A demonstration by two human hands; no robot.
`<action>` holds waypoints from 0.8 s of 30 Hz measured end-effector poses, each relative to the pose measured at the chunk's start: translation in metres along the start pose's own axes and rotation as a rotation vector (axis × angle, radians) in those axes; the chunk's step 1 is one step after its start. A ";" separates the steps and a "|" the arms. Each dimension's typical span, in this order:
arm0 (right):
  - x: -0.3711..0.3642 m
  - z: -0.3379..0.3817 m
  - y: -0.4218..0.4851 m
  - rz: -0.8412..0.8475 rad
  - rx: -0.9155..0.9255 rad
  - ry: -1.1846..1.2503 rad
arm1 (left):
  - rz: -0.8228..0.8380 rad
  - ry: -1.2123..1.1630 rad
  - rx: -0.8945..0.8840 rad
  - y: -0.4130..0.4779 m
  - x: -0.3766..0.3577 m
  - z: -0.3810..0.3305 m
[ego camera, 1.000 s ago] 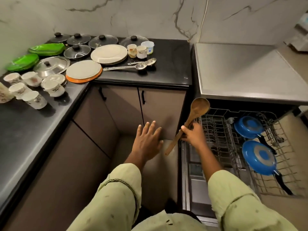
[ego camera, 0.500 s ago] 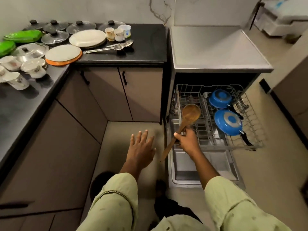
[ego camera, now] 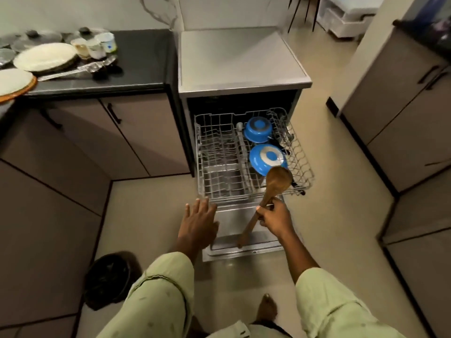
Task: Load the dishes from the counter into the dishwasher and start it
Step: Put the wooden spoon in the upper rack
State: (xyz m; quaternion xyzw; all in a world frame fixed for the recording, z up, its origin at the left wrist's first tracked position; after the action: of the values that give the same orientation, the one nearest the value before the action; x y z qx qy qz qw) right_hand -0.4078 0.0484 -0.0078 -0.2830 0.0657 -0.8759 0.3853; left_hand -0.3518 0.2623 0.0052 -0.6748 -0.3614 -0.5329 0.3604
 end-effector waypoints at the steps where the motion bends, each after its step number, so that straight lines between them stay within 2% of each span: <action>1: 0.018 -0.005 0.010 -0.014 0.008 -0.022 | 0.020 -0.011 0.012 0.004 -0.007 -0.014; 9: 0.128 -0.034 0.086 -0.120 0.017 -0.073 | 0.107 -0.062 -0.020 0.044 -0.046 -0.133; 24: 0.173 -0.004 0.197 -0.393 0.105 -0.042 | 0.245 -0.037 -0.029 0.166 -0.084 -0.179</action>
State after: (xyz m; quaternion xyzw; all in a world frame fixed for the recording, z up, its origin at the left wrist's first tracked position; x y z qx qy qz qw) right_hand -0.3785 -0.2117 -0.0002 -0.2881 -0.0444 -0.9303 0.2225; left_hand -0.3041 0.0179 -0.0629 -0.7288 -0.2749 -0.4775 0.4064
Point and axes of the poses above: each hand's wrist, its own y-axis towards the middle knuckle, its own x-axis out of the back of the hand, z = x × y, the point moved 4 cm from there along y, towards the middle knuckle, and after that the axes turned 15 degrees about -z, right-handed, at the moved point
